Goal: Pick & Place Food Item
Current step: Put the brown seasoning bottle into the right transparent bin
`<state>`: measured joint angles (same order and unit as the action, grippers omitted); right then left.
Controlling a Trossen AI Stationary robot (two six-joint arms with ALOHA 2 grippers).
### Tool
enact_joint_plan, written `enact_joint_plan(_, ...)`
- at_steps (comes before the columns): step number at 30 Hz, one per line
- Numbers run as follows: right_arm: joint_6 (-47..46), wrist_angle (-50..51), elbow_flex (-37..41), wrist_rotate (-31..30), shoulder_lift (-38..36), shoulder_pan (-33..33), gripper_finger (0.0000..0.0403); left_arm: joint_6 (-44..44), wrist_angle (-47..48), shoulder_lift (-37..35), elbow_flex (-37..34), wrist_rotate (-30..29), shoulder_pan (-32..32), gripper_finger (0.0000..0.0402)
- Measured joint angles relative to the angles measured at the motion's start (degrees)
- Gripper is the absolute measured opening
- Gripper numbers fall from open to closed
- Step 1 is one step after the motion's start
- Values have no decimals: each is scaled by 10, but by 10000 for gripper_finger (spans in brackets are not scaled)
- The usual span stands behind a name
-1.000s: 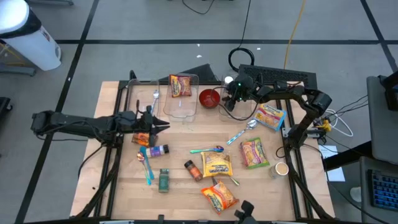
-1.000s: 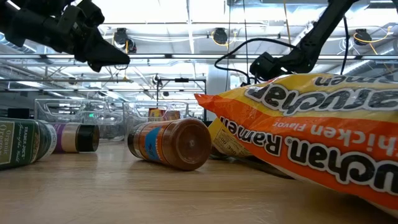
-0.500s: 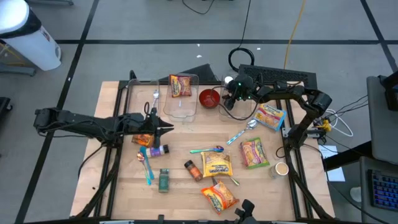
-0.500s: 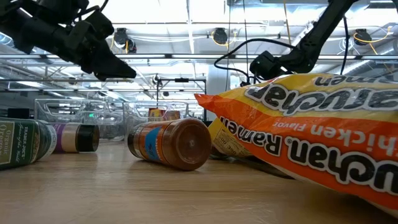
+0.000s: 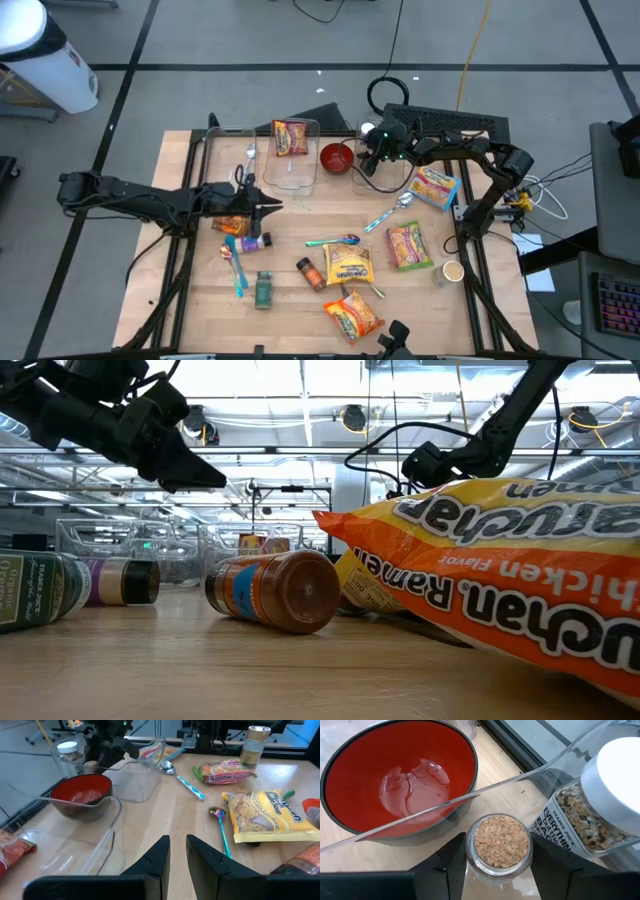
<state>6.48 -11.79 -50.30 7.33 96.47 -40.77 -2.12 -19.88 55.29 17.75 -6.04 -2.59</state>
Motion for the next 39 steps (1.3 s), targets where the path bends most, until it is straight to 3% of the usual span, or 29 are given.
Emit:
enact_joint_plan(11, 0, 0, 0, -3, 0, 0, 207, -1, -1, 0, 0, 1, 0, 72)
enact_joint_plan(39, -5, 29, -1, -2, 0, -1, 189, -1, -1, 0, 0, 2, 0, 72)
